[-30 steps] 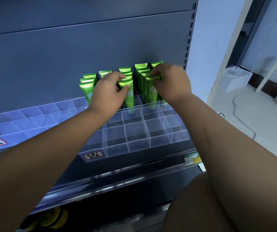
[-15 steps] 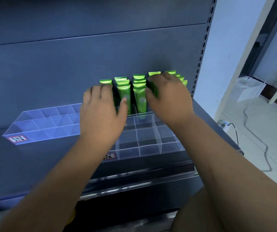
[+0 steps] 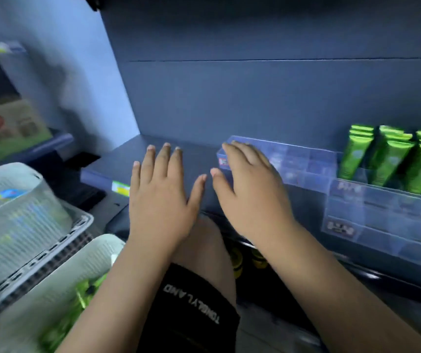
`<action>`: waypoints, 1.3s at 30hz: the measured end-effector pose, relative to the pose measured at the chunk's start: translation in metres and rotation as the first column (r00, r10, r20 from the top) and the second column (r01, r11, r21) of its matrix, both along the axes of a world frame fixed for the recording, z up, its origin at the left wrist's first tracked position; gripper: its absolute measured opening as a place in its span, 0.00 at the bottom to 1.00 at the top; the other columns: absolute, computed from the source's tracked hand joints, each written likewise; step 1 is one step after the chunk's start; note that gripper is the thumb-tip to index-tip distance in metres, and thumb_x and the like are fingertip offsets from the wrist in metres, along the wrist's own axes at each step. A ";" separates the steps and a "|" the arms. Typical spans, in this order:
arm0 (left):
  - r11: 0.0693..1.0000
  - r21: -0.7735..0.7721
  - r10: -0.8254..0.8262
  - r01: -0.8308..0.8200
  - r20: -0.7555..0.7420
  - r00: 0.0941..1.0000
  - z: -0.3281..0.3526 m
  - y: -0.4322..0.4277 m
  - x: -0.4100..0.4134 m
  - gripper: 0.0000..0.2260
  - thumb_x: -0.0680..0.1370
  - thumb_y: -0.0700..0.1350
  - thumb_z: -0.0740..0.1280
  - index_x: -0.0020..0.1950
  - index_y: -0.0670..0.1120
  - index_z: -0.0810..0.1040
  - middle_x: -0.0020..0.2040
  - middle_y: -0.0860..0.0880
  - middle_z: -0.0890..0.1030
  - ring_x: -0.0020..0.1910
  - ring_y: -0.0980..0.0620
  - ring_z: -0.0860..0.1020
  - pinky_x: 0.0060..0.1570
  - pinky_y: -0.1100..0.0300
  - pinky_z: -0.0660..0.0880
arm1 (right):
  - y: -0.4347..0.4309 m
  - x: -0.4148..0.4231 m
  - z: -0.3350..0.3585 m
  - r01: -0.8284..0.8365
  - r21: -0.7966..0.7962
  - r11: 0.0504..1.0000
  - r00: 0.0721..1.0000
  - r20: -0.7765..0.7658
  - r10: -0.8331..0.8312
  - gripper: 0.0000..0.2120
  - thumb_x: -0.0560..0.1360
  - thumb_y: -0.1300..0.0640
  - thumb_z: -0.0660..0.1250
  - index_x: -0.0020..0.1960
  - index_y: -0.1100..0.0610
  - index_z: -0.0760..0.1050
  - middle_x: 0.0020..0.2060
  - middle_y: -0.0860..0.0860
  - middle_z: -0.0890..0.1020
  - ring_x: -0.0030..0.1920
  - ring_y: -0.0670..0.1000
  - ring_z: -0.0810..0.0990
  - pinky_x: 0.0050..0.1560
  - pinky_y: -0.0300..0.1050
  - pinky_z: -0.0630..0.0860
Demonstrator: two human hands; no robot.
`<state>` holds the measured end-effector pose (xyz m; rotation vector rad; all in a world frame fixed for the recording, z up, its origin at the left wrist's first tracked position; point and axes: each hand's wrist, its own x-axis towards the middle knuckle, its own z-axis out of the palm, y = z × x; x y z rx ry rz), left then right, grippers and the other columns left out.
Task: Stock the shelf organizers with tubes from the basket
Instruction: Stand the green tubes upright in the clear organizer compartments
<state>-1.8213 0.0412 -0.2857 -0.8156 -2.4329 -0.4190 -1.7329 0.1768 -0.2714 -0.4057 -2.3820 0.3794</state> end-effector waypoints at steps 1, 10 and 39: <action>0.999 -0.005 0.053 -0.052 0.008 0.999 -0.003 -0.027 -0.009 0.32 0.82 0.64 0.54 0.77 0.43 0.67 0.78 0.44 0.68 0.80 0.41 0.60 0.77 0.41 0.57 | -0.022 -0.016 -0.003 -0.044 -0.011 0.999 0.999 0.003 0.044 0.26 0.82 0.45 0.58 0.75 0.56 0.68 0.74 0.52 0.71 0.76 0.55 0.65 0.75 0.54 0.64; 0.883 -0.116 0.470 -0.455 0.203 0.859 -0.082 -0.243 -0.040 0.35 0.80 0.67 0.50 0.77 0.44 0.67 0.78 0.44 0.68 0.80 0.41 0.61 0.78 0.42 0.56 | -0.222 -0.127 -0.078 -0.472 -0.102 0.876 0.859 0.173 0.482 0.23 0.77 0.48 0.61 0.68 0.58 0.74 0.64 0.56 0.78 0.65 0.59 0.74 0.64 0.57 0.73; 0.538 -0.379 0.428 -0.753 0.893 -0.143 -0.396 -0.295 -0.182 0.27 0.76 0.50 0.74 0.68 0.40 0.68 0.51 0.45 0.79 0.55 0.41 0.80 0.45 0.54 0.72 | -0.273 -0.314 -0.420 -0.142 -0.295 0.945 0.202 0.926 0.319 0.20 0.81 0.59 0.61 0.72 0.55 0.70 0.60 0.58 0.76 0.47 0.55 0.77 0.40 0.42 0.71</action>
